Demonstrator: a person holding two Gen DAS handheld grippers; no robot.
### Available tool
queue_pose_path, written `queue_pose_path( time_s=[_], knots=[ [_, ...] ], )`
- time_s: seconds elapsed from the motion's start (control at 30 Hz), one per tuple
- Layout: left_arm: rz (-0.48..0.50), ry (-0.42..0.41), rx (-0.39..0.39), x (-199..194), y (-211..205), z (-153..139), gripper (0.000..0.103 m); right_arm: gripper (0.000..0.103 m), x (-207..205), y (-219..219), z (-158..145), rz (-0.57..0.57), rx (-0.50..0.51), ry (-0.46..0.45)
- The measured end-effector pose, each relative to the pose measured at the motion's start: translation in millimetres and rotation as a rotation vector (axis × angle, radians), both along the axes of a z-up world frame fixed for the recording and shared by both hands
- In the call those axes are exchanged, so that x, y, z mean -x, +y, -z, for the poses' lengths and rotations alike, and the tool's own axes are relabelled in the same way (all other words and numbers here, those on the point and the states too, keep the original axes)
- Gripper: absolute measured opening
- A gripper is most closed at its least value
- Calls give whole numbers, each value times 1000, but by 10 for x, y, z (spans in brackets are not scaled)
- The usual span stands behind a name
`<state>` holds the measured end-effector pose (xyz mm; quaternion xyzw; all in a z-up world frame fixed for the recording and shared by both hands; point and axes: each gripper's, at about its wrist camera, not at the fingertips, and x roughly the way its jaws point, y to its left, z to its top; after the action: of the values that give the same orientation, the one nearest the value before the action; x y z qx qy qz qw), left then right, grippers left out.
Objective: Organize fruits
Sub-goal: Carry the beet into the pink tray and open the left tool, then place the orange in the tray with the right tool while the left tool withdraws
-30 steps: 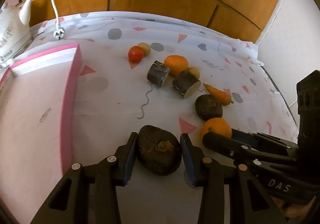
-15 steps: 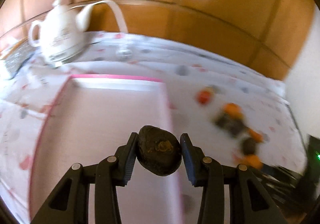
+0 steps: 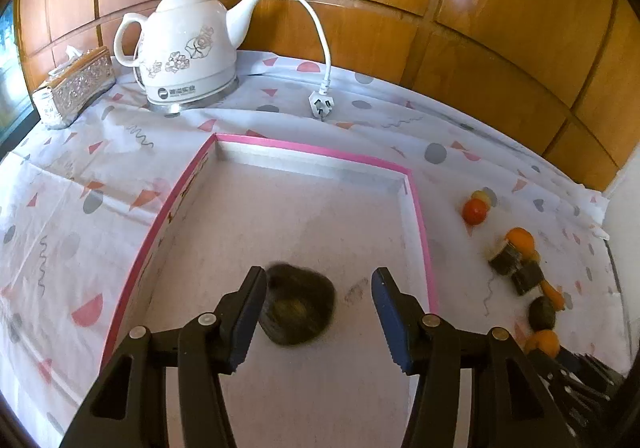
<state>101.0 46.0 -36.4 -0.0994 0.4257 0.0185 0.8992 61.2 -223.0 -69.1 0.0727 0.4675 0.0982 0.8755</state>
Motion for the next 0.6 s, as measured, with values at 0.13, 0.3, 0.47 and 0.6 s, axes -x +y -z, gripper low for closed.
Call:
queue_pose_path(
  time_s=[0.13,0.3,0.47,0.6],
  knots=[
    [4,1,9,132,13,-6,56,38,7,8,1,9,4,-5],
    [2,-4,6,276,53,1,58,38,13,33,-4,18,14,-10],
    [0,-10,-9,404,81,11,59,37,20,51,-29,18,-5,-6],
    [-8,-10,-17,470,132,21,61,37,23,179,-99,-24,-37,-18]
  ],
)
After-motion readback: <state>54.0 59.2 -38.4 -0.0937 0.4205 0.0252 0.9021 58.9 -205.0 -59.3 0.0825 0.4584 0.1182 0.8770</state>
